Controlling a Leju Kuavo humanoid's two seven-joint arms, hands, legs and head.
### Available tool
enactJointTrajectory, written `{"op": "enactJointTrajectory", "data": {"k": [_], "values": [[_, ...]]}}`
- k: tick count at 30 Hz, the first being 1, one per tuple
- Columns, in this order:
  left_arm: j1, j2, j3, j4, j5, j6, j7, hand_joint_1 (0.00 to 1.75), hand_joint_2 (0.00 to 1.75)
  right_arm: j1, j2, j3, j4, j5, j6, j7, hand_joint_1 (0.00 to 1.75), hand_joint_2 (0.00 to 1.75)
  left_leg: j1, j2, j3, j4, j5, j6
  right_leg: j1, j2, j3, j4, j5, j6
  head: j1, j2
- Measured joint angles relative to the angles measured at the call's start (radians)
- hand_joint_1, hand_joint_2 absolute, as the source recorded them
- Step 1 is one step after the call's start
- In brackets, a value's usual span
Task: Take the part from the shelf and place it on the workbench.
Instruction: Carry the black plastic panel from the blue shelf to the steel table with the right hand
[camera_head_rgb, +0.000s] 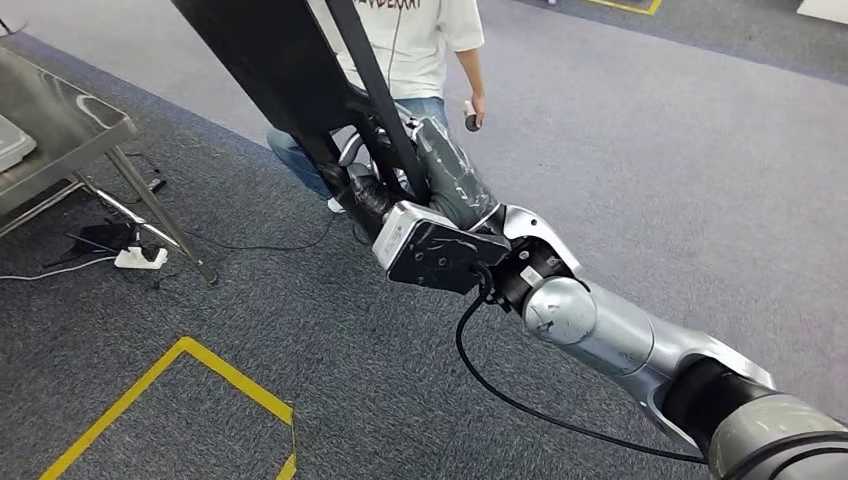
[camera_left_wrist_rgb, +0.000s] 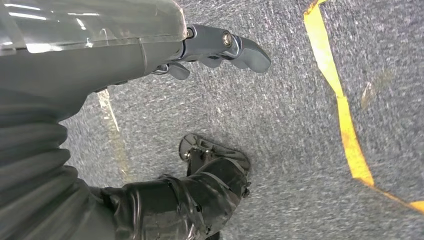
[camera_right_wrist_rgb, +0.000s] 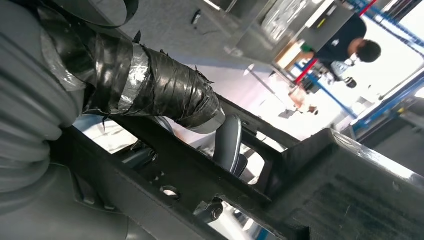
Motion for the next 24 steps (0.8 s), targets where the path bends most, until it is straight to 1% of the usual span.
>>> {"op": "enactJointTrajectory", "data": {"k": [1, 2, 3, 4, 5, 6, 7, 8, 9, 10, 11, 12, 13, 14, 15, 16, 17, 18, 19, 20, 21, 22, 23, 24], "values": [[0.000, 0.001, -0.001, 0.000, -0.001, 0.000, 0.000, 0.00, 1.75, 0.000, 0.000, 0.000, 0.000, 0.000, 0.000, 0.000, 1.75, 1.75, -0.005, 0.002, 0.004, -0.010, -0.006, 0.007, 0.004, -0.010, 0.004, -0.002, -0.003, 0.005, 0.001, 0.000], [0.000, 0.001, -0.002, 0.000, -0.002, 0.001, 0.000, 0.00, 1.75, 0.000, -0.001, 0.000, 0.000, 0.000, 0.000, -0.001, 1.75, 1.75, -0.005, -0.010, 0.004, -0.012, -0.006, 0.013, 0.007, -0.020, 0.008, -0.006, -0.006, 0.011, 0.001, 0.000], [0.002, 0.001, -0.004, 0.000, -0.004, 0.002, 0.000, 0.00, 1.75, -0.001, -0.002, -0.001, 0.000, 0.000, 0.000, -0.001, 1.75, 1.75, -0.002, -0.021, 0.006, -0.016, -0.006, 0.018, 0.006, -0.022, 0.012, -0.008, -0.010, 0.016, 0.002, 0.000], [0.003, 0.001, -0.006, 0.000, -0.005, 0.002, 0.000, 0.00, 1.75, -0.001, -0.002, -0.001, 0.000, 0.000, 0.000, -0.001, 1.75, 1.75, 0.001, -0.032, 0.010, -0.020, -0.007, 0.024, 0.005, -0.009, 0.013, 0.000, -0.019, 0.022, 0.002, 0.000], [0.002, 0.002, -0.008, 0.000, -0.007, 0.002, 0.000, 0.00, 1.75, -0.001, -0.003, -0.002, 0.000, 0.000, 0.000, -0.001, 1.75, 1.75, 0.004, -0.042, 0.014, -0.024, -0.006, 0.030, 0.004, 0.014, 0.003, 0.025, -0.036, 0.025, 0.002, 0.000], [0.001, 0.002, -0.010, 0.000, -0.008, 0.002, 0.000, 0.00, 1.75, -0.001, -0.004, -0.003, 0.000, -0.001, 0.000, -0.001, 1.75, 1.75, 0.007, -0.053, 0.017, -0.027, -0.006, 0.036, 0.002, 0.044, -0.020, 0.072, -0.060, 0.027, 0.003, 0.000], [-0.001, 0.002, -0.012, 0.000, -0.009, 0.003, 0.000, 0.00, 1.75, -0.001, -0.005, -0.004, 0.000, -0.001, 0.000, -0.002, 1.75, 1.75, 0.007, -0.064, 0.018, -0.027, -0.007, 0.040, 0.002, 0.070, -0.053, 0.137, -0.089, 0.027, 0.004, 0.000], [-0.002, 0.002, -0.014, 0.000, -0.010, 0.003, 0.000, 0.00, 1.75, 0.000, -0.006, -0.005, 0.000, -0.002, 0.000, -0.002, 1.75, 1.75, 0.006, -0.077, 0.018, -0.027, -0.008, 0.044, 0.003, 0.083, -0.093, 0.205, -0.113, 0.026, 0.004, 0.000], [-0.003, 0.002, -0.015, 0.000, -0.011, 0.004, 0.000, 0.00, 1.75, 0.002, -0.006, -0.006, 0.000, -0.002, 0.000, -0.002, 1.75, 1.75, 0.005, -0.090, 0.019, -0.027, -0.009, 0.045, 0.003, 0.089, -0.127, 0.255, -0.122, 0.026, 0.004, 0.000], [-0.003, 0.002, -0.016, 0.000, -0.011, 0.005, 0.000, 0.00, 1.75, 0.004, -0.006, -0.006, 0.000, -0.003, 0.000, -0.003, 1.75, 1.75, 0.004, -0.105, 0.020, -0.026, -0.010, 0.046, 0.003, 0.092, -0.145, 0.272, -0.112, 0.025, 0.004, 0.000], [-0.002, 0.002, -0.017, 0.000, -0.011, 0.005, 0.000, 0.00, 1.75, 0.006, -0.007, -0.007, 0.000, -0.004, 0.000, -0.003, 1.75, 1.75, 0.004, -0.119, 0.022, -0.025, -0.011, 0.046, 0.003, 0.094, -0.144, 0.249, -0.082, 0.024, 0.004, 0.000], [-0.002, 0.002, -0.018, 0.000, -0.011, 0.006, 0.000, 0.00, 1.75, 0.007, -0.007, -0.007, 0.000, -0.004, 0.000, -0.003, 1.75, 1.75, 0.004, -0.134, 0.025, -0.024, -0.012, 0.044, 0.002, 0.100, -0.126, 0.191, -0.039, 0.022, 0.004, 0.000], [-0.001, 0.002, -0.018, 0.000, -0.010, 0.006, -0.001, 0.00, 1.75, 0.007, -0.007, -0.009, 0.000, -0.004, 0.000, -0.004, 1.75, 1.75, 0.004, -0.148, 0.026, -0.022, -0.014, 0.042, 0.001, 0.120, -0.101, 0.124, -0.002, 0.019, 0.004, 0.000], [-0.003, 0.002, -0.019, 0.000, -0.010, 0.007, -0.001, 0.00, 1.75, 0.006, -0.007, -0.010, 0.000, -0.004, 0.000, -0.005, 1.75, 1.75, 0.004, -0.161, 0.025, -0.019, -0.016, 0.039, -0.002, 0.142, -0.077, 0.065, 0.024, 0.016, 0.004, 0.000], [-0.003, 0.003, -0.019, 0.000, -0.010, 0.008, -0.001, 0.00, 1.75, 0.007, -0.007, -0.012, 0.000, -0.004, 0.000, -0.005, 1.75, 1.75, 0.005, -0.173, 0.021, -0.017, -0.016, 0.034, -0.002, 0.160, -0.060, 0.026, 0.036, 0.014, 0.004, 0.000], [-0.003, 0.003, -0.020, 0.000, -0.010, 0.008, -0.002, 0.00, 1.75, 0.007, -0.007, -0.014, 0.000, -0.004, 0.000, -0.006, 1.75, 1.75, 0.006, -0.184, 0.017, -0.016, -0.015, 0.029, -0.002, 0.171, -0.054, 0.011, 0.035, 0.012, 0.004, 0.000], [-0.002, 0.004, -0.020, 0.000, -0.010, 0.008, -0.002, 0.00, 1.75, 0.007, -0.008, -0.015, 0.000, -0.004, -0.001, -0.006, 1.75, 1.75, 0.007, -0.196, 0.013, -0.017, -0.012, 0.023, 0.000, 0.165, -0.051, 0.007, 0.034, 0.009, 0.004, 0.000], [0.000, 0.006, -0.020, 0.000, -0.010, 0.009, -0.002, 0.00, 1.75, 0.007, -0.008, -0.016, 0.000, -0.004, -0.001, -0.006, 1.75, 1.75, 0.008, -0.204, 0.011, -0.019, -0.011, 0.017, -0.002, 0.152, -0.048, 0.005, 0.036, 0.005, 0.004, 0.000], [0.003, 0.006, -0.021, 0.000, -0.010, 0.009, -0.002, 0.00, 1.75, 0.007, -0.008, -0.017, 0.000, -0.005, -0.001, -0.005, 1.75, 1.75, 0.006, -0.194, 0.009, -0.014, -0.014, 0.011, -0.005, 0.140, -0.043, 0.000, 0.037, 0.000, 0.003, 0.000], [0.004, 0.006, -0.021, 0.000, -0.010, 0.009, -0.002, 0.00, 1.75, 0.006, -0.008, -0.018, 0.000, -0.005, -0.002, -0.005, 1.75, 1.75, 0.004, -0.169, -0.001, 0.005, -0.026, 0.005, -0.008, 0.126, -0.037, -0.005, 0.038, -0.006, 0.001, 0.000], [0.003, 0.006, -0.021, 0.000, -0.010, 0.010, -0.003, 0.00, 1.75, 0.006, -0.008, -0.019, 0.000, -0.005, -0.002, -0.005, 1.75, 1.75, 0.003, -0.135, -0.020, 0.045, -0.047, -0.001, -0.010, 0.112, -0.031, -0.009, 0.037, -0.012, -0.001, 0.000], [0.002, 0.005, -0.021, 0.000, -0.010, 0.010, -0.003, 0.00, 1.75, 0.006, -0.008, -0.019, 0.000, -0.006, -0.002, -0.005, 1.75, 1.75, 0.004, -0.099, -0.046, 0.099, -0.073, -0.007, -0.008, 0.099, -0.026, -0.011, 0.036, -0.017, -0.003, 0.000], [0.000, 0.006, -0.021, 0.000, -0.009, 0.010, -0.003, 0.00, 1.75, 0.006, -0.008, -0.020, 0.000, -0.007, -0.003, -0.005, 1.75, 1.75, 0.007, -0.079, -0.080, 0.165, -0.099, -0.012, -0.007, 0.085, -0.024, -0.010, 0.033, -0.020, -0.004, 0.000], [-0.001, 0.006, -0.021, 0.000, -0.008, 0.011, -0.002, 0.00, 1.75, 0.008, -0.008, -0.021, 0.000, -0.011, -0.003, -0.005, 1.75, 1.75, 0.011, -0.069, -0.109, 0.217, -0.114, -0.016, -0.006, 0.072, -0.022, -0.009, 0.030, -0.021, -0.004, 0.000]]}}
